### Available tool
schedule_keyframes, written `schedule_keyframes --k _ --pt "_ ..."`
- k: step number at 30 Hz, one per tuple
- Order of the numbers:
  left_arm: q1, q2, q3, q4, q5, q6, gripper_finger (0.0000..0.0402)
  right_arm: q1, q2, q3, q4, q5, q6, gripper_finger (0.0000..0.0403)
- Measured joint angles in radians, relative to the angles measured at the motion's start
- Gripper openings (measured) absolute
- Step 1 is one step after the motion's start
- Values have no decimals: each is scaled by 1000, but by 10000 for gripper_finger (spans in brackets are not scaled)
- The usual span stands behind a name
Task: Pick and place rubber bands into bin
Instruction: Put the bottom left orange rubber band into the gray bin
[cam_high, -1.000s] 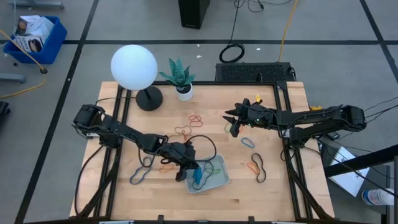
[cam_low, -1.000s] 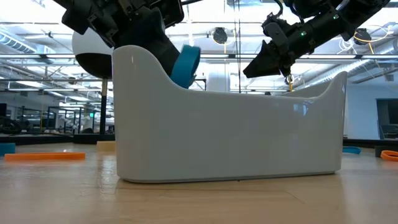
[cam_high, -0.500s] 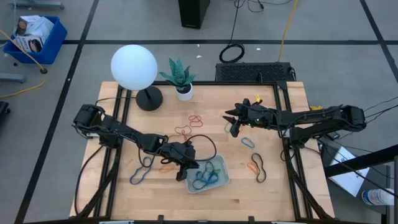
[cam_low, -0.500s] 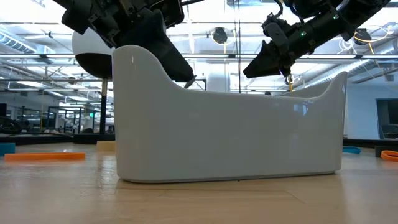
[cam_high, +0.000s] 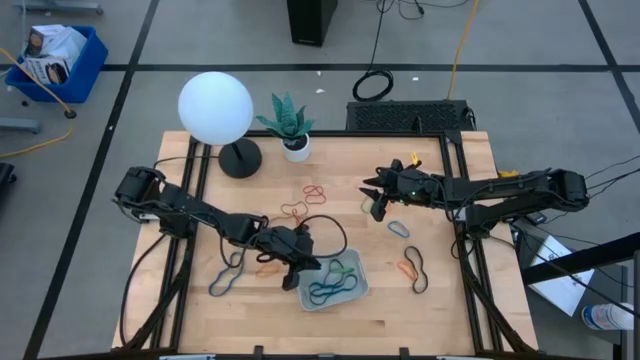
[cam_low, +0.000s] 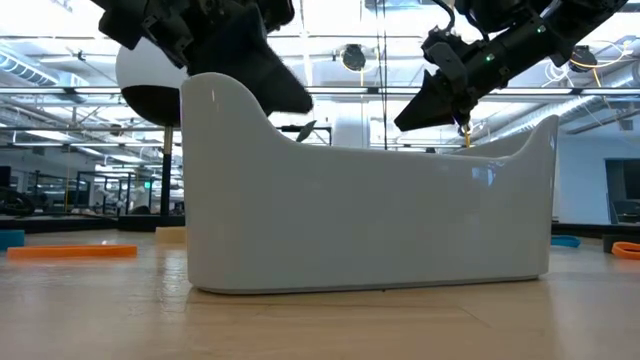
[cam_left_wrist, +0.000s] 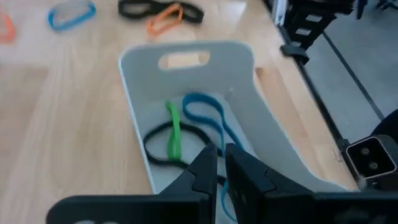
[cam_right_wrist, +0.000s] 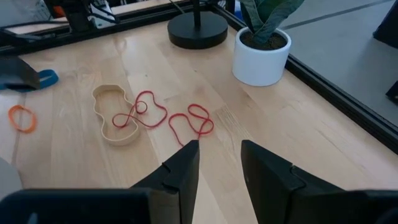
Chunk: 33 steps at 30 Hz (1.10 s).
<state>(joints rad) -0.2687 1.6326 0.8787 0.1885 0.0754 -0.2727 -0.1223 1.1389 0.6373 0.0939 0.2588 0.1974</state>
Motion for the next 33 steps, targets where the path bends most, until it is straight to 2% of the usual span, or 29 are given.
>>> schedule_keyframes --k 3,7,13,18,22,28,33 --pt "0 -39 0 -3 -31 54 38 0 0 0 -1 0 0 114" --pt "2 -112 0 -34 -140 79 51 0 0 0 -1 0 0 114" --pt "2 -255 0 -89 -233 147 126 0 0 0 -1 0 0 114" --pt "2 -387 0 -110 -228 157 177 0 0 0 -1 0 0 114" --pt "-1 -481 0 -120 -167 84 199 0 0 0 -1 0 -5 114" --pt "-2 -565 0 -154 -67 73 209 0 0 0 -1 1 -15 114" --pt "-12 -578 0 -317 -116 95 209 0 0 0 -1 1 -52 114"
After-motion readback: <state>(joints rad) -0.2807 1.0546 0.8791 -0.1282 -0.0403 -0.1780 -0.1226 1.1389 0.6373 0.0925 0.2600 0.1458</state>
